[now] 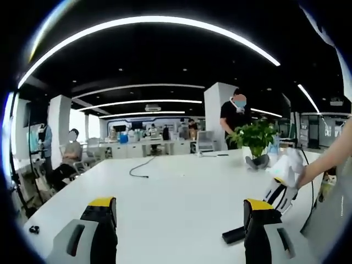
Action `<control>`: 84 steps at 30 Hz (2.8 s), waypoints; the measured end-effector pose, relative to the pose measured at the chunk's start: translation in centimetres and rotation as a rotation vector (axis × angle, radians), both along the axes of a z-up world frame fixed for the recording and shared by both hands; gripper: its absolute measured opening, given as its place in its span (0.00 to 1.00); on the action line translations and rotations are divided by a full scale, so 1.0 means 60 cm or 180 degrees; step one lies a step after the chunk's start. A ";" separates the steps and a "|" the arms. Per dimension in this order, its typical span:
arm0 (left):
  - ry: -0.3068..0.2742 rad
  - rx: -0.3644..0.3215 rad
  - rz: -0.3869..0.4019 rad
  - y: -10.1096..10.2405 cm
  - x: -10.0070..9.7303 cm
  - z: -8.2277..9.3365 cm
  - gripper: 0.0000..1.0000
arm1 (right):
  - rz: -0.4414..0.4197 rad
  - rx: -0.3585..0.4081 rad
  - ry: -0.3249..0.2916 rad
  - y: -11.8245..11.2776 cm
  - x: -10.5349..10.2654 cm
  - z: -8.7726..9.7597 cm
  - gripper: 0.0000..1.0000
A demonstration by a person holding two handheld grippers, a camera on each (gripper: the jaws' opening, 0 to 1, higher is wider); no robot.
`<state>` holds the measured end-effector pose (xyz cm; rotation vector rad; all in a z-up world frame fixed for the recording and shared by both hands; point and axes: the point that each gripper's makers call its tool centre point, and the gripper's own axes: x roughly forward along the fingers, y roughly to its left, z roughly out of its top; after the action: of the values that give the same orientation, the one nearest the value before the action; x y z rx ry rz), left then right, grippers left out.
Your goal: Press the specified remote control buttons in sequence, fully releasing each button before pressing the next.
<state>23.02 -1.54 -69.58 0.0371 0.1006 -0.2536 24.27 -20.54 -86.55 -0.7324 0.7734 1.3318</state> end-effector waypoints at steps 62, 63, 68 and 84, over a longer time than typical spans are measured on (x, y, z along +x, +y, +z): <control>0.0090 -0.0146 -0.0117 -0.003 0.001 -0.007 0.98 | 0.0036 -0.0146 0.0129 -0.010 0.074 -0.001 0.21; 0.0087 -0.0147 -0.0121 -0.004 0.001 -0.007 0.98 | 0.0028 -0.0122 0.0186 -0.010 0.073 0.000 0.21; 0.0100 -0.0153 -0.0130 -0.005 0.001 -0.008 0.98 | 0.0060 -0.0061 0.0236 -0.012 0.075 0.000 0.21; 0.0089 -0.0188 -0.0085 -0.001 0.000 -0.006 0.98 | 0.0181 -0.0232 0.0104 -0.010 0.094 -0.001 0.21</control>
<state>23.04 -1.58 -69.96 -0.0236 0.1203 -0.2835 29.93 -21.15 -86.64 -0.7971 0.8362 1.3755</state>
